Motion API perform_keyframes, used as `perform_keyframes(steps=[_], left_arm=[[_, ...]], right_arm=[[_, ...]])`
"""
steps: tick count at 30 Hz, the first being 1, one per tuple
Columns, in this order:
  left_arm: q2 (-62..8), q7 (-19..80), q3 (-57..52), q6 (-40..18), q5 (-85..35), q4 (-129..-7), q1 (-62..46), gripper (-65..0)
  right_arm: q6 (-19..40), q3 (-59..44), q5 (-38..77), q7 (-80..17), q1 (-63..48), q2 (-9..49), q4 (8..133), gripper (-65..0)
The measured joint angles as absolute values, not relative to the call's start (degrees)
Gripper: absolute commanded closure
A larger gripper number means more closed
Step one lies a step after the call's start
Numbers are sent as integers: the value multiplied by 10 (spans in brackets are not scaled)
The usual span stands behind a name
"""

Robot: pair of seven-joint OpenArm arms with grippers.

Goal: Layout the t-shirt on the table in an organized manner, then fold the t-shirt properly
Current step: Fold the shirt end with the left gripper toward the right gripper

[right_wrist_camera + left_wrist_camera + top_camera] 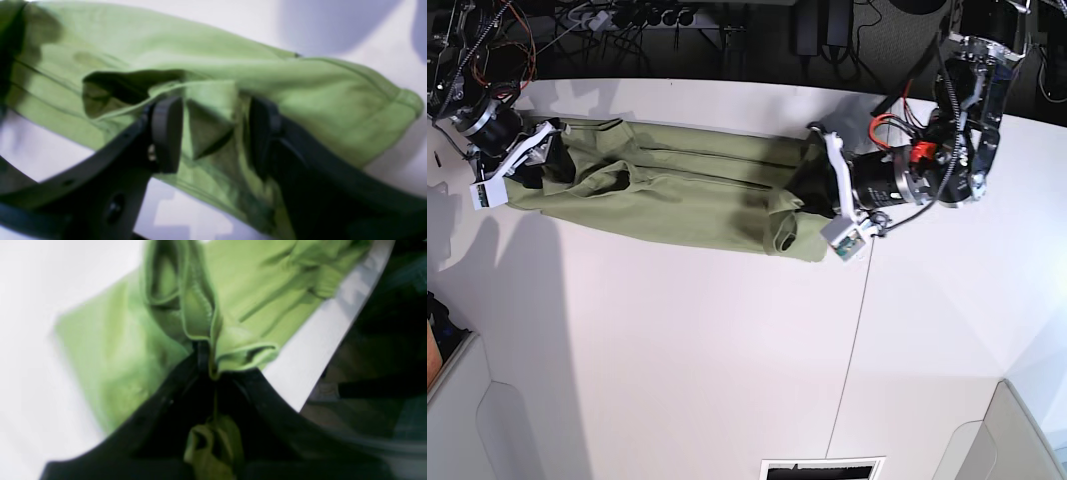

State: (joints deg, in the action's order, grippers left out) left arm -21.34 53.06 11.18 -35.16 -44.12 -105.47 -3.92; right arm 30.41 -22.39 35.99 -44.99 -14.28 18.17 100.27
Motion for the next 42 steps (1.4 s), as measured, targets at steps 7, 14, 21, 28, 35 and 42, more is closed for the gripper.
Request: perform_keyframes(steps=[7, 14, 21, 28, 35, 42], left_arm=[[-118, 497, 177, -332, -343, -953, 10, 0], [-89, 497, 179, -360, -371, -894, 23, -344], [-89, 536, 178, -390, -522, -898, 24, -344], [-89, 545, 178, -391, -566, -898, 26, -344], [-89, 553, 114, -390, -566, -917, 29, -344], [-123, 553, 27, -390, -558, -920, 27, -343]], right_arm=[[304, -224, 356, -450, -143, 181, 1003, -315], [304, -229, 369, -451, -140, 183, 1010, -315], [304, -325, 379, -458, -138, 184, 1068, -413], [305, -372, 362, -459, -141, 192, 1009, -446], [315, -319, 384, -455, -141, 200, 902, -445], [316, -256, 394, -429, -136, 203, 889, -399]])
